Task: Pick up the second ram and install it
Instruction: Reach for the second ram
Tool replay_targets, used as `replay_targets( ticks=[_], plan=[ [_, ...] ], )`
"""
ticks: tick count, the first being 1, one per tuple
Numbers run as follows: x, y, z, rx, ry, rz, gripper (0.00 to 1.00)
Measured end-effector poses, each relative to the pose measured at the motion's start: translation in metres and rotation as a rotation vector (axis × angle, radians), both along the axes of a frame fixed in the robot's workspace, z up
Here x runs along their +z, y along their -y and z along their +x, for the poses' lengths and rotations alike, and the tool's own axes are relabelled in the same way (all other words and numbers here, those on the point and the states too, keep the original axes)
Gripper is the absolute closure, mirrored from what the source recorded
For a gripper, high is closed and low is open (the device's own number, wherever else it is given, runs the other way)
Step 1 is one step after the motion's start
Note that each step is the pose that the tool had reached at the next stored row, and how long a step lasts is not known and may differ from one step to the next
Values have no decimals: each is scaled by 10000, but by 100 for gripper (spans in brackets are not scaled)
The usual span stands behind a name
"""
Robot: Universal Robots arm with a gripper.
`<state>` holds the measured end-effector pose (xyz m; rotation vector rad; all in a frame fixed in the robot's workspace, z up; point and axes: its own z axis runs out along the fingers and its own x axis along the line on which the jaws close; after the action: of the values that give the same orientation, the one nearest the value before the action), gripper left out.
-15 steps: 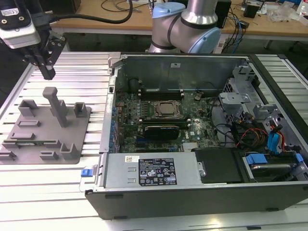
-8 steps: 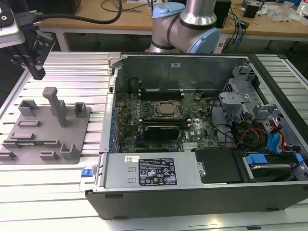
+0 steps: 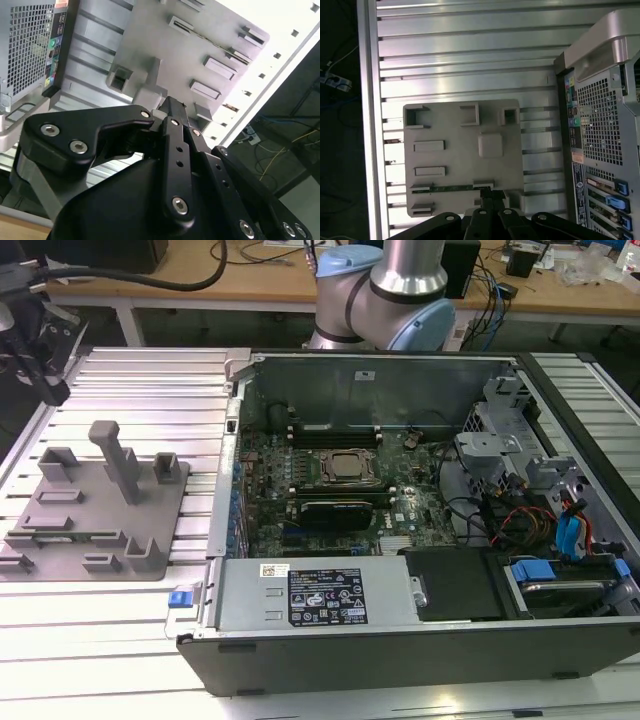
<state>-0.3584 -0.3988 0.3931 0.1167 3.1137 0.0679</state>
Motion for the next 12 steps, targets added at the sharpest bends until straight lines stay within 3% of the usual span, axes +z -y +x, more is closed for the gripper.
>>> replay_targets(
  ticks=[5, 12],
  plan=[
    [-1, 0, -190, 1, 0, 0, 92],
    [-47, 38, -268, -1, 0, 1, 92]
  ],
)
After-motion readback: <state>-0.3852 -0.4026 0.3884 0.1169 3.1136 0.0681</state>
